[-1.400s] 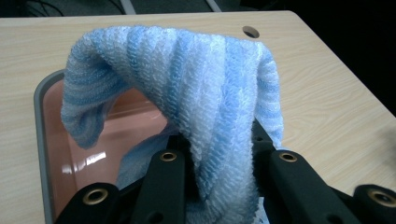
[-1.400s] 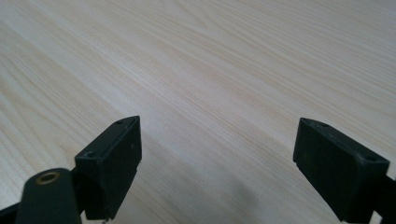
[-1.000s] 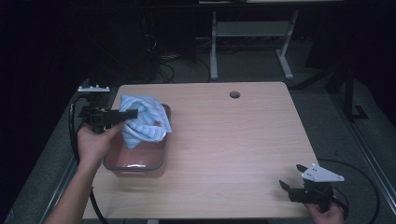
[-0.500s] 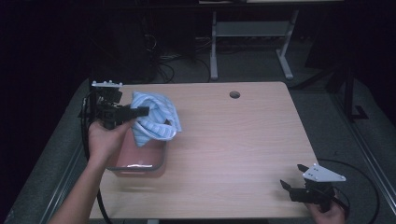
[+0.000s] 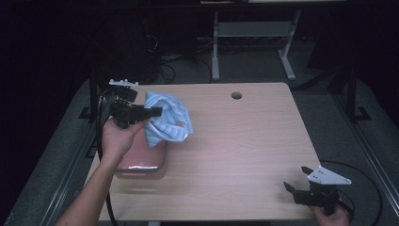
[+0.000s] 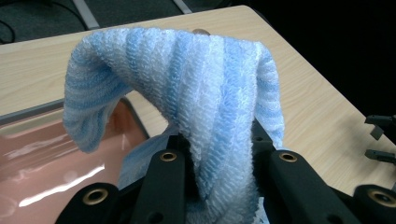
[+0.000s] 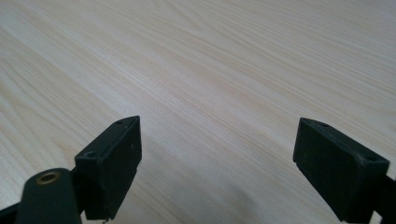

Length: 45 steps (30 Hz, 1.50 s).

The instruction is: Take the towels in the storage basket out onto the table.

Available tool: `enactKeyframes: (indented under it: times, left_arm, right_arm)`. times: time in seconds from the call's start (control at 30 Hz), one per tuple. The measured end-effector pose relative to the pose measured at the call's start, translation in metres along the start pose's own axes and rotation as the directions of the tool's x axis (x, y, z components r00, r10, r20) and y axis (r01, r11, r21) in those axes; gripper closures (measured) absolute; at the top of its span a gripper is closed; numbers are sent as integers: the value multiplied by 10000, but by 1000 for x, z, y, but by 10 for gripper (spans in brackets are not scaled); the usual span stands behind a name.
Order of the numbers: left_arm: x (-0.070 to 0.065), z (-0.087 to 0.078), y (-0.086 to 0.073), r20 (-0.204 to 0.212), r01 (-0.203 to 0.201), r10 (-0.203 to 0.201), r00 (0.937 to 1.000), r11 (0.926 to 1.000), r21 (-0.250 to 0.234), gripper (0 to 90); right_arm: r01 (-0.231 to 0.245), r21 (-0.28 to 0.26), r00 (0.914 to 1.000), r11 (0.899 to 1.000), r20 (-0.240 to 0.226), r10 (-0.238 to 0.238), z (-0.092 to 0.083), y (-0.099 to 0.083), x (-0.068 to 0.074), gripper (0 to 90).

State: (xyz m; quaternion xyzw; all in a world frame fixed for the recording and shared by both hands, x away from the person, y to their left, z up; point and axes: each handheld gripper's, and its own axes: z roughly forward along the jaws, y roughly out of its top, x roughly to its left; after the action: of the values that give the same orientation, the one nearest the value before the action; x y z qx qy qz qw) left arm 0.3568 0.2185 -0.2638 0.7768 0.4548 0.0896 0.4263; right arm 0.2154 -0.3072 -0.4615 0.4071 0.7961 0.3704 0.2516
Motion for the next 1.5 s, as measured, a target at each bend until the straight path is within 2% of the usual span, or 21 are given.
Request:
enactKeyframes:
  times: [0.4,0.63,1.5]
  left_arm:
    - [-18,26,6,372,-297,286,9989,9991,304,739]
    - [-27,40,8,550,-334,312,9980,9987,392,738]
    - [-46,77,12,988,-681,598,9933,9943,823,739]
  right_arm:
    - [14,-61,10000,10000,-32,-14,0,2,0,149]
    - [-7,-107,10000,9999,-16,7,-1,2,-1,149]
    - [35,-157,10000,9999,-45,-36,-1,3,-2,148]
